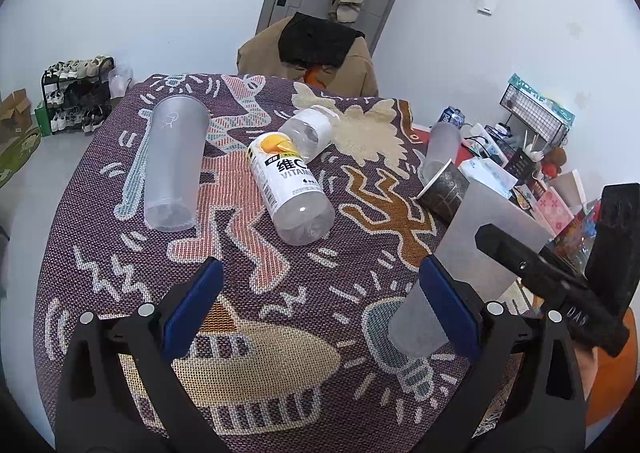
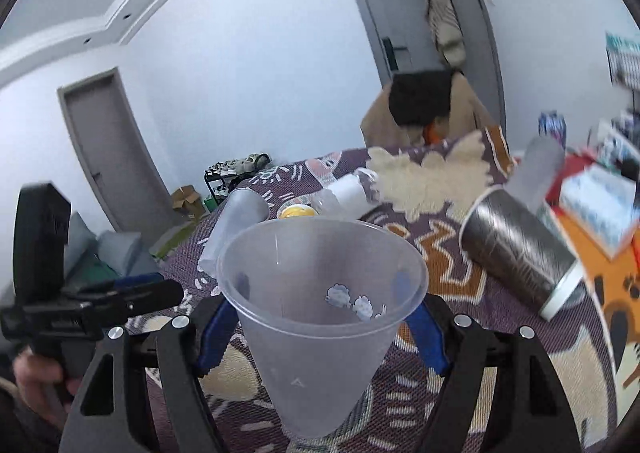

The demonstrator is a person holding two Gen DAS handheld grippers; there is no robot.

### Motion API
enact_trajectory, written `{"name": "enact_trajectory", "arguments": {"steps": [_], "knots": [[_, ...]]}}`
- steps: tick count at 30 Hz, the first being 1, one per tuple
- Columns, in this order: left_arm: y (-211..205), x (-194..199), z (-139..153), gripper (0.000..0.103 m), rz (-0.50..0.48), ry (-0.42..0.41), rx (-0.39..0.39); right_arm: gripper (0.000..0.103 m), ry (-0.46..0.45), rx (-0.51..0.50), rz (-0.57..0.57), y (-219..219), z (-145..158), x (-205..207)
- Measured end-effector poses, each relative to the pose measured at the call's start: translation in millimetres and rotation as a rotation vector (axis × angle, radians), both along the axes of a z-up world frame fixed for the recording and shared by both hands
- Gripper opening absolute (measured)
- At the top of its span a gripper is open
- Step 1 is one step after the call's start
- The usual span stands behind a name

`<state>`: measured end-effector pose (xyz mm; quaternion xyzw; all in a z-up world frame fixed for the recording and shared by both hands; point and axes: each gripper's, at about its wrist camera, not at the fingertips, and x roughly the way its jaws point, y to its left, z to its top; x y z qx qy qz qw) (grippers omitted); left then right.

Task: Flip cup upright
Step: 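Rotate the right tool to turn the frosted cup rim-up, then lower the upright frosted cup onto the blanket with the right gripper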

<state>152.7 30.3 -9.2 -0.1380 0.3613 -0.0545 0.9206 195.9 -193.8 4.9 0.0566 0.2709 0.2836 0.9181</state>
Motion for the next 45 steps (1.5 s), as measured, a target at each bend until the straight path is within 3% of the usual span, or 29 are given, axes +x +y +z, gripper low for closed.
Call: {"name": "enact_trajectory", "arguments": {"steps": [7, 16, 19, 21, 34, 45], "knots": [[7.2, -0.4, -3.8, 0.097, 0.015, 0.007, -0.01, 0.074, -0.107, -0.113, 0.002, 18.2, -2.2, -16.8], [6.8, -3.1, -6.5, 0.097, 0.009, 0.009, -0.014, 0.076, -0.233, -0.163, 0.019, 29.8, -10.9, -38.8], [6.6, -5.5, -5.1, 0.097, 0.009, 0.009, -0.015, 0.077, -0.181, -0.144, 0.031, 27.9, -10.3, -34.8], [6.4, -8.8, -3.8, 0.097, 0.007, 0.003, -0.015, 0.097, -0.141, -0.147, 0.016, 25.2, -10.9, -31.4], [-1.8, -36.5, -3.3, 0.097, -0.012, -0.044, 0.006, 0.095, -0.124, -0.126, 0.015, 14.2, -15.7, -64.9], [-15.6, -74.3, 7.9, 0.097, -0.013, -0.136, 0.084, 0.095, -0.082, -0.093, -0.058, -18.3, -17.5, -106.4]]}}
